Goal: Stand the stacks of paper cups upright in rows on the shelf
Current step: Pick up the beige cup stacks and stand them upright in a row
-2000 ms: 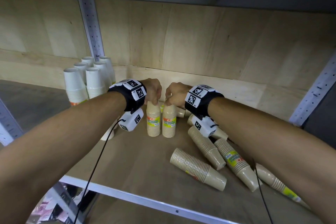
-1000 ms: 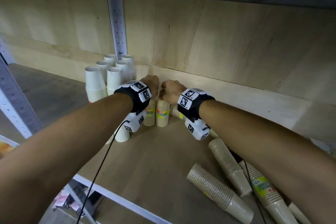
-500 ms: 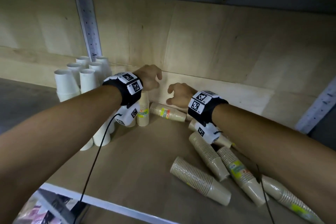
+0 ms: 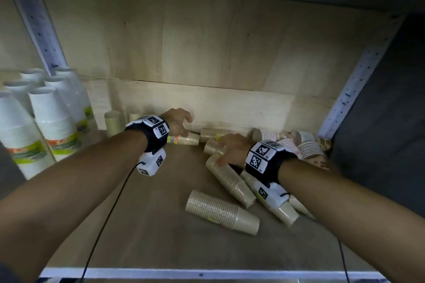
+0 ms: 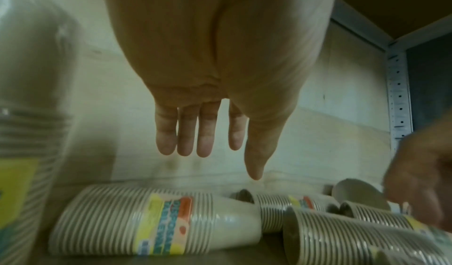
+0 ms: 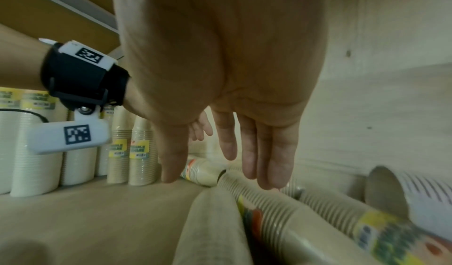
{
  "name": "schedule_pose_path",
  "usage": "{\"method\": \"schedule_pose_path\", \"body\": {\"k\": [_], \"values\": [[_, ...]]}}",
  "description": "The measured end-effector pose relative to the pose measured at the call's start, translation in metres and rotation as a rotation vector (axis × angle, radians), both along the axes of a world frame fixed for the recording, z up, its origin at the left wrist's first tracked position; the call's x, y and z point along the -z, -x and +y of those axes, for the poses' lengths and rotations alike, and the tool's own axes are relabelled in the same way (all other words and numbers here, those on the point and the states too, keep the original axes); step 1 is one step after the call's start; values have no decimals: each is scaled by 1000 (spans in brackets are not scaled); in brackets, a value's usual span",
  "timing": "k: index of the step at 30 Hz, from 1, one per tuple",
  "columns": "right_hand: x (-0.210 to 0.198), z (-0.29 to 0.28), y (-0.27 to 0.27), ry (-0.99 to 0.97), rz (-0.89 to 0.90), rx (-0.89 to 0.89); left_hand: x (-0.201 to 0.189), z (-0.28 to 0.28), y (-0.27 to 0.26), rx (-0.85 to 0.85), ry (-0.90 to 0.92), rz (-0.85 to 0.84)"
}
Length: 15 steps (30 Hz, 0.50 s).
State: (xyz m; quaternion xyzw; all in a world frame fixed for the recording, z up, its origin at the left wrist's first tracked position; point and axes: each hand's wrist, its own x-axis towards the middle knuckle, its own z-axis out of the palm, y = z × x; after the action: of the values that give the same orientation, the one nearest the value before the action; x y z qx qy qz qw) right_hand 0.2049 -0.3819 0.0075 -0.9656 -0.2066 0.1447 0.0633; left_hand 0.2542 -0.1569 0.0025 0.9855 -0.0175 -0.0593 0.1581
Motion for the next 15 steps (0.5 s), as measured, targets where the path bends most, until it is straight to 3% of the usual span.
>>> {"method": "schedule_pose_path", "body": {"k": [9,15], "values": [[34,-11,10,-64,57,30,45,-2,-21,43,31,55],[37,-15,12,-44,44,8,47,-7,-26,82,-147,15]]}}
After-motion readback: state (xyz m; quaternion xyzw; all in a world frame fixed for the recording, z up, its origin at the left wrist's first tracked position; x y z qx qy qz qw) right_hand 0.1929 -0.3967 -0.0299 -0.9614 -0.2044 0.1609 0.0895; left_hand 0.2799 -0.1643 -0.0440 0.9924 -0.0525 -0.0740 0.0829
